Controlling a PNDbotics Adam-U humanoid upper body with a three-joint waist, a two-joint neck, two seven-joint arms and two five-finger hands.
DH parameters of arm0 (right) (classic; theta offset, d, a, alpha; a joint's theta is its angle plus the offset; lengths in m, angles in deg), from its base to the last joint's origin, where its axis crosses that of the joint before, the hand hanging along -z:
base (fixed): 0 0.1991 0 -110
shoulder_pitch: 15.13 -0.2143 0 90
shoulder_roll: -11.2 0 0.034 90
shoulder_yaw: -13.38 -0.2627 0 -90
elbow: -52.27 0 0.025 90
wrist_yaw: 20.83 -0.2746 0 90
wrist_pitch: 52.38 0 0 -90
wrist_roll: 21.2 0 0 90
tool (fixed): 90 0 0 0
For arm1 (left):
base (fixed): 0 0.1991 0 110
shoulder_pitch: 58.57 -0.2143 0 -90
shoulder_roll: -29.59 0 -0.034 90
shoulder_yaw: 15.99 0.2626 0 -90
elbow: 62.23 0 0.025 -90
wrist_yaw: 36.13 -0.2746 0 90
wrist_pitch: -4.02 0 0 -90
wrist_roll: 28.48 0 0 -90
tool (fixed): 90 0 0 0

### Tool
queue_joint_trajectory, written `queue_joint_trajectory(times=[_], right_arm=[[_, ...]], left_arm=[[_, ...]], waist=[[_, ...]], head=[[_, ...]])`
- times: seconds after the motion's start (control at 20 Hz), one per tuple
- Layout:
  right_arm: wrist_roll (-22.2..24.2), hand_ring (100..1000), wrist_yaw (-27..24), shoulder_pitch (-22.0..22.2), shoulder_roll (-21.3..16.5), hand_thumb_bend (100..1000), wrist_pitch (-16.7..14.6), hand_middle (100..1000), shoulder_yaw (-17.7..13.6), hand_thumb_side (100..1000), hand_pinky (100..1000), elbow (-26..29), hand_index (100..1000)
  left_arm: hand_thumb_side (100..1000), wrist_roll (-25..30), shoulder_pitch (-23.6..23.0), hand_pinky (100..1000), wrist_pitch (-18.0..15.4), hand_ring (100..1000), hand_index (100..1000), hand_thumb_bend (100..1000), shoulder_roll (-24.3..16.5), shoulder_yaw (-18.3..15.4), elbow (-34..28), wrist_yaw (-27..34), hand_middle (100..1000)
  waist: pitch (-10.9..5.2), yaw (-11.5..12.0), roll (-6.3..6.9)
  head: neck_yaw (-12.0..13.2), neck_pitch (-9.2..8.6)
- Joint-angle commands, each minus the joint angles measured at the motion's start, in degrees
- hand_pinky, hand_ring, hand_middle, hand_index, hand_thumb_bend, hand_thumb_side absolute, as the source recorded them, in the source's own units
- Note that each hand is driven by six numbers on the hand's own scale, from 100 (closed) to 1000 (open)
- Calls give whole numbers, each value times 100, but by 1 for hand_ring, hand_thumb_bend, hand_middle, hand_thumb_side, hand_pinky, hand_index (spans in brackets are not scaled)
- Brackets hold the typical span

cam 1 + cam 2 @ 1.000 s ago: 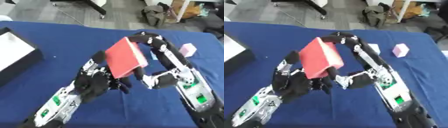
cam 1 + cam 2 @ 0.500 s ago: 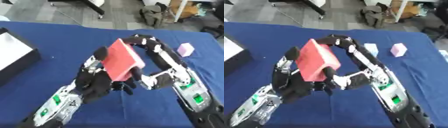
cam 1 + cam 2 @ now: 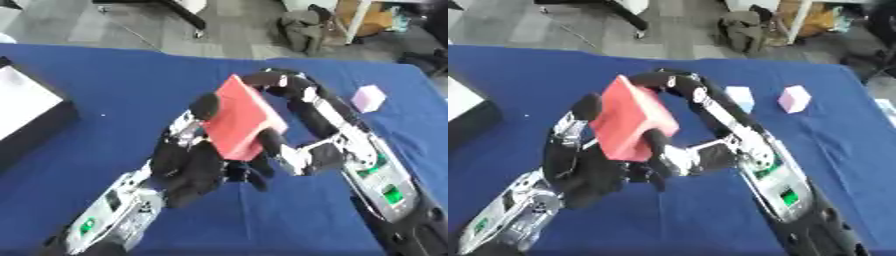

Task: Pick up the objects with one hand, pass them to the other hand, and then place them into the box on the other side of the table.

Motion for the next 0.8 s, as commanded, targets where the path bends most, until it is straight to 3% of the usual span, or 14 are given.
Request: queue_joint_trajectory(times=[0.05, 0.8], right_arm=[[-61, 662, 60, -71, -33, 100, 11, 338, -19, 470, 724, 82, 615], [-127, 666, 251, -35, -159, 100, -82, 330, 50, 470, 747, 178, 604]], left_arm=[[804, -1, 101, 660, 26, 650, 808, 523, 56, 28, -193, 78, 534], [778, -411, 44, 635, -6, 607, 744, 435, 138, 35, -171, 221, 487]], waist=[[-48, 1, 14], [-59, 10, 9]], head=[[-14, -15], [-1, -15]])
